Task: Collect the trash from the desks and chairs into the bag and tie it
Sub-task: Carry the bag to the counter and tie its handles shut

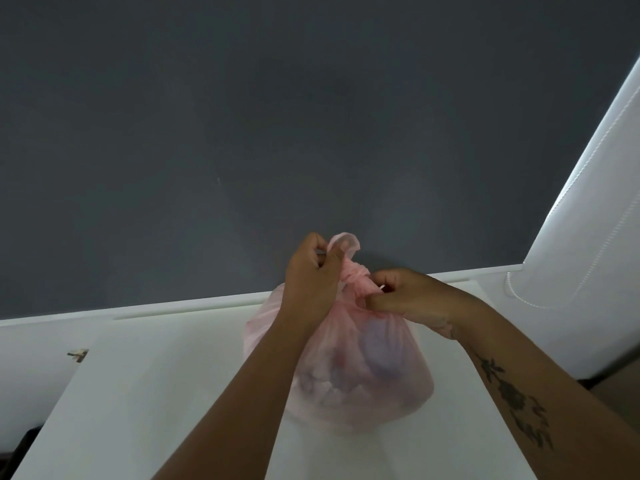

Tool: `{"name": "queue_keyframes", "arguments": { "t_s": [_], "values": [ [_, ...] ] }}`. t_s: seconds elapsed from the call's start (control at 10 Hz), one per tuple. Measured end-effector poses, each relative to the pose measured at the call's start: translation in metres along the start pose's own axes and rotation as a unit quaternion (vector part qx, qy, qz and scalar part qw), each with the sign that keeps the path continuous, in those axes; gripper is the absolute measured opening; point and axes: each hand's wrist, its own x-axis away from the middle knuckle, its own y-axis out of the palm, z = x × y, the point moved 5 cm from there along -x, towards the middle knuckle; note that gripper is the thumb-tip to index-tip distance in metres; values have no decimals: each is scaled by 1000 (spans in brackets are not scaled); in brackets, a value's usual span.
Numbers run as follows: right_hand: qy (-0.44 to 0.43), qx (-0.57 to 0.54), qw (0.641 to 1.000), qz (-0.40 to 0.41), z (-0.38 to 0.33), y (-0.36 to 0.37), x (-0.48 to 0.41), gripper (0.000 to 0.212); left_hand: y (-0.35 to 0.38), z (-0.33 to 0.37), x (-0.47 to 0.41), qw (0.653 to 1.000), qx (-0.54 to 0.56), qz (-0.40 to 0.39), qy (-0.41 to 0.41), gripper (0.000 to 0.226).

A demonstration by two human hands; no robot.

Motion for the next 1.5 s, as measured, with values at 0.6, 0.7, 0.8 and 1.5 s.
{"name": "queue_keyframes", "arguments": {
  "t_s": [0.6, 0.7, 0.8, 1.5],
  "values": [
    [-262, 423, 841, 214, -27, 8, 11, 44, 0, -27, -5, 953, 65, -59, -289, 15],
    [-224, 411, 863, 191, -31, 7, 6, 50, -7, -16, 5, 939, 88, -66, -325, 13],
    [-216, 364, 889, 178, -24, 10, 1, 42, -5, -31, -2, 938, 110, -77, -320, 16],
    [-27, -499, 800, 331, 26, -6, 9, 14, -75, -67, 33, 960, -65, 240, -125, 15]
  ]
}}
